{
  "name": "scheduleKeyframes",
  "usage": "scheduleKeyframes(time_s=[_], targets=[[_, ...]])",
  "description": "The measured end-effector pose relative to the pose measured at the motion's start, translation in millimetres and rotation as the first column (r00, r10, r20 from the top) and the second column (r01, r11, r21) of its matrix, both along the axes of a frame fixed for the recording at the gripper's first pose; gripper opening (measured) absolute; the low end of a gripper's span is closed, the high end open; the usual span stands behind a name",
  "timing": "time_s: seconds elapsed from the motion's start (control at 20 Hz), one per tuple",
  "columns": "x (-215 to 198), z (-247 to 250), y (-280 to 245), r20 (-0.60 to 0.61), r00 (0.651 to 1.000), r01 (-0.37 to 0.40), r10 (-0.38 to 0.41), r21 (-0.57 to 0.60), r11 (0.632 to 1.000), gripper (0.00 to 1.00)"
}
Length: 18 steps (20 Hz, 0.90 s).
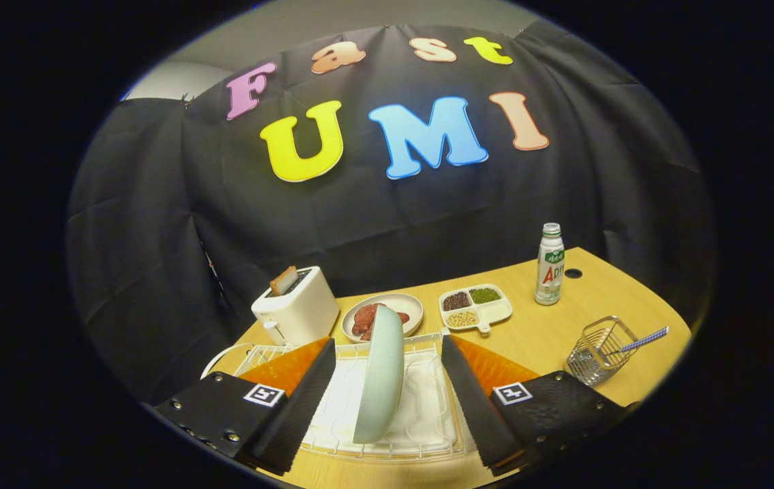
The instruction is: Take the plate from the dish rack, then take the spoon from the basket and place it into the plate.
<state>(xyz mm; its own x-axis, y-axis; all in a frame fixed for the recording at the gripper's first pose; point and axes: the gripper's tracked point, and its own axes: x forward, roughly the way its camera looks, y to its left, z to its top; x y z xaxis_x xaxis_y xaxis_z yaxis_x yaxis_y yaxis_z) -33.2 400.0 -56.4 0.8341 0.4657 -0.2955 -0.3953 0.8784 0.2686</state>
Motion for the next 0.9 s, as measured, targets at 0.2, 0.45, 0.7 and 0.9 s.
scheduleKeyframes(time_s=[0.2,0.45,0.7,0.9], targets=[[14.9,-33.6,25.3,-0.103,0.994,-0.025,0.023,-0.019,0.999,0.92],[22.0,-48.9,34.9,-0.168,0.986,-0.025,0.015,-0.059,0.998,0.53],[25.6,-51.8,26.3,-0.156,0.982,0.073,-0.109,-0.223,0.972,0.35],[28.7,-24.9,17.0,-0.057,0.974,0.187,-0.221,-0.349,0.918,0.3]])
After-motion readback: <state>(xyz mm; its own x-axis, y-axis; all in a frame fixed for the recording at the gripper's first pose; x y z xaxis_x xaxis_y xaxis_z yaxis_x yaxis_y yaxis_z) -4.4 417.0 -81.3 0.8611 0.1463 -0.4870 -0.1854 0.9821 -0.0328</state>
